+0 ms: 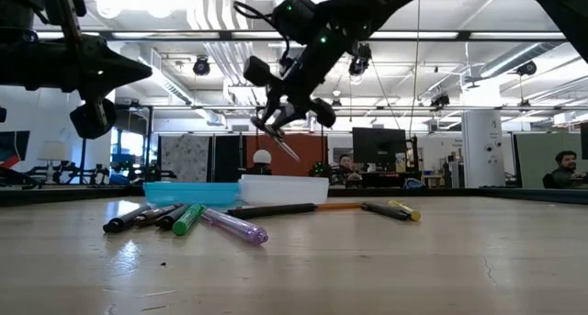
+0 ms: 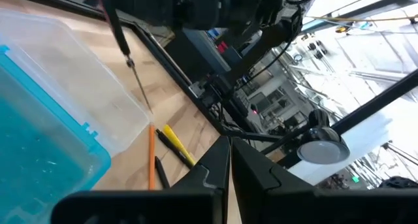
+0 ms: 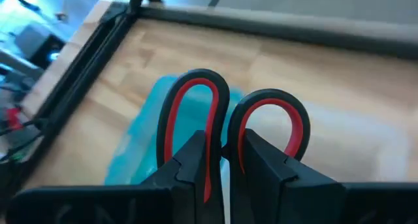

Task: Pick & place school supplies into a supply box
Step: Put the scissors into the pencil box

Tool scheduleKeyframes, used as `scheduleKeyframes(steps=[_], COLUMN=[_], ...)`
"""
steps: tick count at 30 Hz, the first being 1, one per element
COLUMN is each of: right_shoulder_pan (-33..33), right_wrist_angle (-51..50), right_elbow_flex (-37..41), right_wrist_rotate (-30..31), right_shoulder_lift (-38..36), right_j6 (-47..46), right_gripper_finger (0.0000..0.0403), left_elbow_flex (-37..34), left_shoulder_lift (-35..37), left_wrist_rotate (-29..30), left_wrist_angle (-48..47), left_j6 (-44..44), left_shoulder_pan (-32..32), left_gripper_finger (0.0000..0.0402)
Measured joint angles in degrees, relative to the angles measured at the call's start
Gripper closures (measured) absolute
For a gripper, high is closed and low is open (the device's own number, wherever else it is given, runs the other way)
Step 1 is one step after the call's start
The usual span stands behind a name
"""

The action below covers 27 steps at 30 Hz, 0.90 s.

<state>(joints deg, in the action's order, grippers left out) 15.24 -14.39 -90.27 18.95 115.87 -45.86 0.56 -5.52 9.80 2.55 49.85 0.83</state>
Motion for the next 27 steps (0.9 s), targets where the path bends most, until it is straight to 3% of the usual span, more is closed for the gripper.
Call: scheduleKeyframes(steps=[14, 19, 27], right_shoulder_pan=[2.1, 2.1, 1.9], right_wrist_angle=[1.8, 3.1, 2.7], right_elbow_flex=[3.1, 3.0, 3.0], right_wrist_rotate=[0.3, -3.6, -3.8], right_shoulder_lift=[0.9, 3.0, 5.3], right_j6=[5.7, 6.0, 8.1], right_gripper_finger=[0.0335, 0.0335, 0.0317], left_elbow_flex=[0.0, 0.1, 0.1], left_shoulder_lift=[0.0, 0.0, 0.0], left_wrist_rotate=[2.7, 3.9, 3.9], left_wrist_angle=[0.2, 0.2, 0.1], left_j6=[1.3, 1.3, 2.8], left_shoulder_pan=[0.0, 0.0, 0.0], left_gripper_finger=[0.0401, 0.0401, 0.0401])
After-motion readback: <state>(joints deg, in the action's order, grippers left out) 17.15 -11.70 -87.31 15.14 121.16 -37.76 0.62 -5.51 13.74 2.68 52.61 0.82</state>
